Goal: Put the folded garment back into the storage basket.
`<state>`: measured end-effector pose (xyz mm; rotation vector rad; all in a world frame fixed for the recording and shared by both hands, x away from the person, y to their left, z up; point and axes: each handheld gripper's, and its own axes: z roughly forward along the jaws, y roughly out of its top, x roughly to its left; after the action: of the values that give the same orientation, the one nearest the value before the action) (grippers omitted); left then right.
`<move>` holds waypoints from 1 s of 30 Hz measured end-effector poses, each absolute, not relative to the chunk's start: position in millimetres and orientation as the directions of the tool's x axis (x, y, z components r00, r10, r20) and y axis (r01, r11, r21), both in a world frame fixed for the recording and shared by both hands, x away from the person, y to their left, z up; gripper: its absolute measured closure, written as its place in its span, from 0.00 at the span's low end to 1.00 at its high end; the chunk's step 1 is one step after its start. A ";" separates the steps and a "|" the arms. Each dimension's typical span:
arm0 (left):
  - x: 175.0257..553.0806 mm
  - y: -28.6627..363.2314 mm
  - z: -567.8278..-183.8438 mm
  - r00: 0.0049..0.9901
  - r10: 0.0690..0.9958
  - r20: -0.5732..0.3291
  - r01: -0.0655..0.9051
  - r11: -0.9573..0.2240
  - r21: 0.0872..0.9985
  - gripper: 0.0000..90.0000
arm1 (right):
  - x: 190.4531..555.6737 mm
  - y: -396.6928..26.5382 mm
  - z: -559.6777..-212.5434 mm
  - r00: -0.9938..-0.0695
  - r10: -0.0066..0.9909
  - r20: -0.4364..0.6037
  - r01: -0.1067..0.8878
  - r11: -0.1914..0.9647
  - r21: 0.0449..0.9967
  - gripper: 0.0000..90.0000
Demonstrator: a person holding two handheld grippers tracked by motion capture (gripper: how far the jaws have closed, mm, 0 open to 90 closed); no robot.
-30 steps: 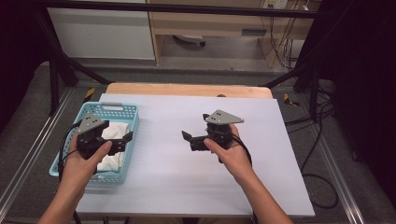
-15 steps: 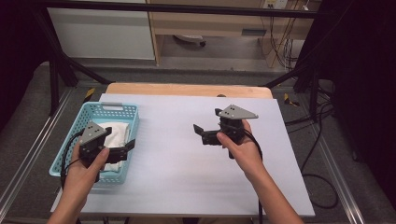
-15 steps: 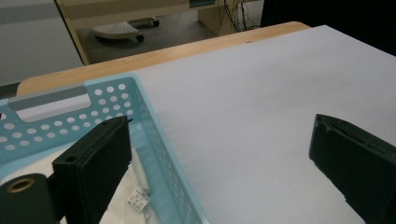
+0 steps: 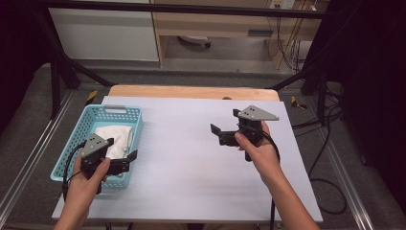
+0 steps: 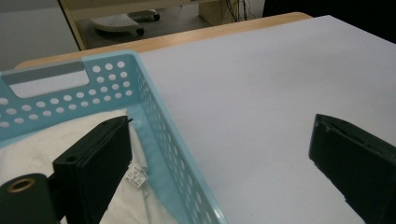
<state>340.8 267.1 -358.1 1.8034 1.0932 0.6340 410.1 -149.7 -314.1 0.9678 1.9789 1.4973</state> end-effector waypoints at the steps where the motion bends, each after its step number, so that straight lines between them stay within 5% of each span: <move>1: 340.6 267.4 -359.4 0.474 0.880 -0.030 0.417 -0.195 0.888 0.07 | 410.2 -151.9 -313.7 -0.636 0.771 0.046 0.252 0.150 0.956 0.04; 30: 328.0 272.5 -379.4 0.491 0.871 -0.020 0.427 -0.221 0.877 0.07 | 395.4 -221.8 -322.8 -0.538 0.841 0.054 0.262 0.106 0.959 0.05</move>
<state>328.0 272.5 -379.4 1.8352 1.0863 0.6187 395.4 -221.8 -322.8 1.0723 1.8683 1.4482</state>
